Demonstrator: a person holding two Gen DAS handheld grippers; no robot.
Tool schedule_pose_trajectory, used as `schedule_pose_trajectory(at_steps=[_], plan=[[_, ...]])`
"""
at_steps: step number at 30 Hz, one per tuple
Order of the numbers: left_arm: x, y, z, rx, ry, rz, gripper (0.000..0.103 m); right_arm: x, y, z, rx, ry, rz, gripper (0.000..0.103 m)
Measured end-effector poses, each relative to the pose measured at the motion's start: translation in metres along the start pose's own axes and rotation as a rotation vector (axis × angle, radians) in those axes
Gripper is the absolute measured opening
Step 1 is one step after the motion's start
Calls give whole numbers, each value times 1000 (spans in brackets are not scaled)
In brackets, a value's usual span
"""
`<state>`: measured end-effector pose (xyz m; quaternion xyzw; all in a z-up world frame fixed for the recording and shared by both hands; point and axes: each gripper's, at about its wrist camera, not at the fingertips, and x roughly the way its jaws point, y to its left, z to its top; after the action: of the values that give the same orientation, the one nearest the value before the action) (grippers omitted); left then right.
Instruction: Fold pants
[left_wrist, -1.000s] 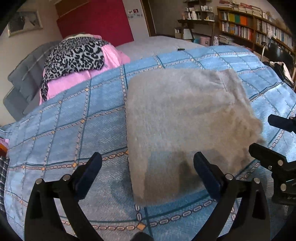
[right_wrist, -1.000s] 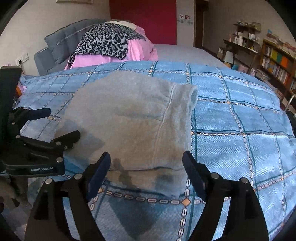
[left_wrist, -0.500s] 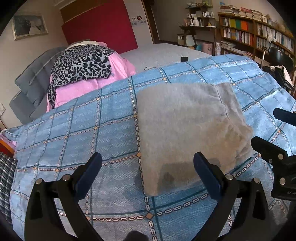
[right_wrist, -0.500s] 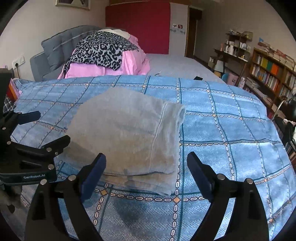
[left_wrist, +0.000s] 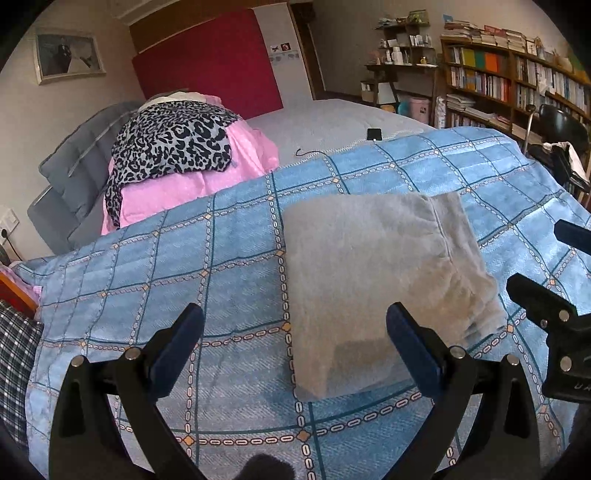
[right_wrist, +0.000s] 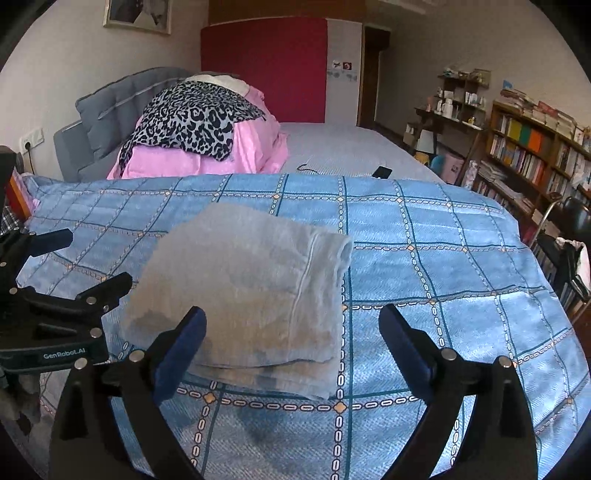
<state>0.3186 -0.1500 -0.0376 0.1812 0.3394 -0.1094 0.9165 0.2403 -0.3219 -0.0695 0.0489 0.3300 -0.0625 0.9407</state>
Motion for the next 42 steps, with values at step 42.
schedule_pose_trajectory(at_steps=[42], plan=[[30,-12,17,5,48,-20,100,30,-2,1,31,32,-11,94]])
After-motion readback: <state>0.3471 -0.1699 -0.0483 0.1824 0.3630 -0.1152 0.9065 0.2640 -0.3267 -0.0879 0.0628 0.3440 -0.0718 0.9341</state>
